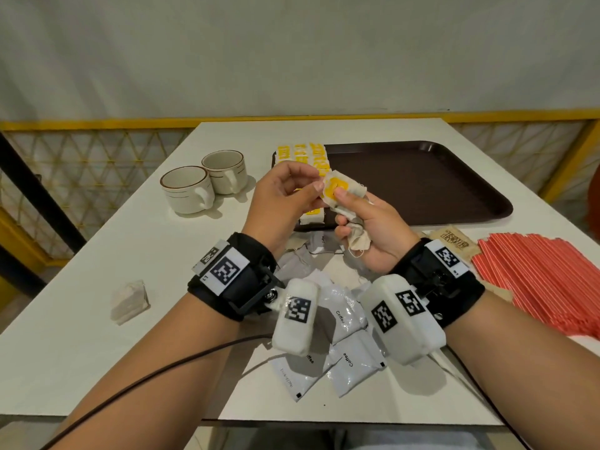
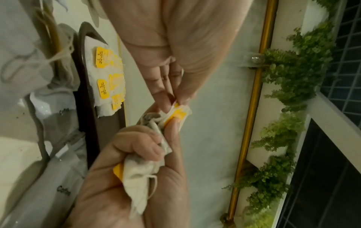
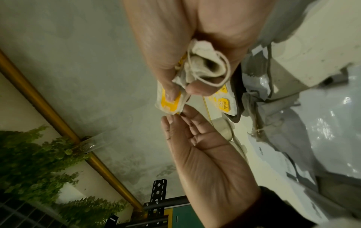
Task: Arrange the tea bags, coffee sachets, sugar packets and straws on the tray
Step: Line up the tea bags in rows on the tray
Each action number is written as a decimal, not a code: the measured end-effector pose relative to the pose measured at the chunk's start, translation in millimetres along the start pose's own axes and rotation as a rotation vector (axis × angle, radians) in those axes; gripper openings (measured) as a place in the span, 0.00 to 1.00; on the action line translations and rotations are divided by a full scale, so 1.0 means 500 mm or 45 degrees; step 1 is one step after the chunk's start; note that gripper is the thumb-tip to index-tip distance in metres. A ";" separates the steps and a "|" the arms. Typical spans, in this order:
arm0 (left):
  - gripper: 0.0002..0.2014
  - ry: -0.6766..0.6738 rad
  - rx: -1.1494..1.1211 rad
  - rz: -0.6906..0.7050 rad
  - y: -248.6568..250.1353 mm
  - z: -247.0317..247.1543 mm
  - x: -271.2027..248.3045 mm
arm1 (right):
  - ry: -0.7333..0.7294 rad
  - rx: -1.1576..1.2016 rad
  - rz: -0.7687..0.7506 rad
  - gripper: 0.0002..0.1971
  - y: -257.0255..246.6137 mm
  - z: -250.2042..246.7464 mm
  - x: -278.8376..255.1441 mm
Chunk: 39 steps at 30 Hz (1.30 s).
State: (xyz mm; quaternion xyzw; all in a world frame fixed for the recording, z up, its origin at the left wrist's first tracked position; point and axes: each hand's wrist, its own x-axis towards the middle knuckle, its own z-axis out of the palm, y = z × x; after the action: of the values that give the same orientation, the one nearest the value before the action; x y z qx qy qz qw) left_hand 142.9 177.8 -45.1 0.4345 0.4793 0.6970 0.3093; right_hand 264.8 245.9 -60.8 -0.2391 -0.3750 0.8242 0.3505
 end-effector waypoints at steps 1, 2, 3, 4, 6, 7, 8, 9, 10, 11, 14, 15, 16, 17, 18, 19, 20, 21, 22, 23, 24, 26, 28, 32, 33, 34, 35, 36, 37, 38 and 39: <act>0.06 0.028 -0.039 -0.012 0.001 0.000 -0.001 | -0.008 0.003 0.006 0.07 0.000 0.001 -0.001; 0.06 0.048 -0.082 -0.028 0.002 0.001 -0.003 | -0.015 0.010 0.010 0.07 0.000 0.001 -0.001; 0.06 0.055 -0.128 -0.044 0.003 0.001 -0.004 | -0.023 0.015 0.011 0.08 -0.001 0.001 -0.003; 0.05 0.052 -0.161 -0.053 0.003 0.001 -0.006 | -0.029 0.019 0.012 0.08 -0.001 0.002 -0.003; 0.07 0.039 -0.107 -0.046 0.000 0.005 -0.010 | -0.029 0.019 0.019 0.09 0.000 0.001 -0.004; 0.10 0.037 -0.032 -0.039 -0.004 0.007 -0.011 | -0.028 0.015 0.024 0.09 0.001 0.001 -0.004; 0.11 0.038 0.038 -0.034 -0.007 0.010 -0.012 | -0.028 0.011 0.028 0.09 0.002 0.001 -0.004; 0.12 0.044 0.081 -0.033 -0.008 0.012 -0.013 | -0.033 0.003 0.034 0.09 0.002 0.001 -0.005; 0.11 0.058 0.090 -0.034 -0.007 0.012 -0.012 | -0.040 -0.008 0.042 0.10 0.000 0.002 -0.006; 0.10 0.081 0.064 -0.038 -0.005 0.008 -0.010 | -0.047 -0.018 0.057 0.10 -0.002 0.004 -0.007; 0.07 0.193 -0.054 -0.049 0.005 -0.017 0.001 | -0.036 0.010 0.189 0.10 -0.016 0.006 -0.011; 0.07 0.231 -0.079 -0.040 0.008 -0.028 0.004 | -0.038 0.023 0.240 0.11 -0.022 0.006 -0.014; 0.06 0.257 -0.095 -0.028 0.011 -0.038 0.007 | -0.043 0.017 0.271 0.12 -0.027 0.004 -0.017; 0.06 0.272 -0.105 -0.018 0.013 -0.048 0.009 | -0.047 -0.011 0.284 0.14 -0.032 0.002 -0.019; 0.07 0.271 -0.107 -0.016 0.015 -0.056 0.011 | -0.053 -0.060 0.276 0.15 -0.036 0.000 -0.020; 0.08 0.261 -0.101 -0.026 0.015 -0.062 0.013 | -0.063 -0.138 0.249 0.16 -0.039 -0.001 -0.021; 0.10 0.241 -0.084 -0.041 0.015 -0.066 0.014 | -0.070 -0.247 0.208 0.15 -0.040 -0.002 -0.020; 0.11 0.219 -0.066 -0.056 0.015 -0.069 0.015 | -0.069 -0.366 0.160 0.14 -0.039 -0.003 -0.020; 0.12 0.200 -0.049 -0.070 0.014 -0.068 0.014 | -0.070 -0.461 0.115 0.13 -0.038 -0.003 -0.019; 0.13 0.185 -0.037 -0.081 0.013 -0.067 0.014 | -0.074 -0.515 0.087 0.13 -0.035 -0.002 -0.019; 0.13 0.176 -0.026 -0.089 0.011 -0.065 0.013 | -0.080 -0.548 0.075 0.14 -0.031 -0.003 -0.018; 0.13 0.168 0.009 -0.099 0.008 -0.062 0.013 | -0.094 -0.622 0.073 0.12 -0.026 -0.006 -0.017; 0.12 0.167 0.045 -0.100 0.005 -0.064 0.014 | -0.081 -0.675 0.051 0.09 -0.024 -0.010 -0.016; 0.11 0.185 0.099 -0.075 0.002 -0.071 0.016 | -0.047 -0.848 -0.084 0.07 -0.020 -0.020 -0.011; 0.11 0.196 0.113 -0.071 0.002 -0.072 0.016 | -0.060 -0.895 -0.119 0.10 -0.017 -0.021 -0.009; 0.10 0.206 0.125 -0.068 0.001 -0.073 0.017 | -0.080 -0.960 -0.156 0.11 -0.015 -0.023 -0.008; 0.10 0.212 0.132 -0.065 0.000 -0.073 0.018 | -0.101 -1.021 -0.189 0.12 -0.014 -0.023 -0.007; 0.11 0.213 0.137 -0.062 -0.001 -0.072 0.018 | -0.110 -1.072 -0.215 0.12 -0.014 -0.024 -0.006; 0.10 0.212 0.145 -0.057 -0.001 -0.071 0.018 | -0.112 -1.092 -0.227 0.12 -0.014 -0.026 -0.004; 0.10 0.208 0.157 -0.053 0.000 -0.071 0.018 | -0.115 -1.119 -0.240 0.12 -0.015 -0.028 -0.004; 0.09 0.205 0.170 -0.049 -0.001 -0.071 0.018 | -0.110 -1.177 -0.258 0.16 -0.018 -0.032 -0.003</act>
State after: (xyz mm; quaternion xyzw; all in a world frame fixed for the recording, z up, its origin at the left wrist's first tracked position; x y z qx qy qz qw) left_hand 107.1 171.4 -48.3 0.3874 0.5562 0.6901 0.2536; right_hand 280.0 256.0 -63.1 -0.2976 -0.7383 0.5417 0.2701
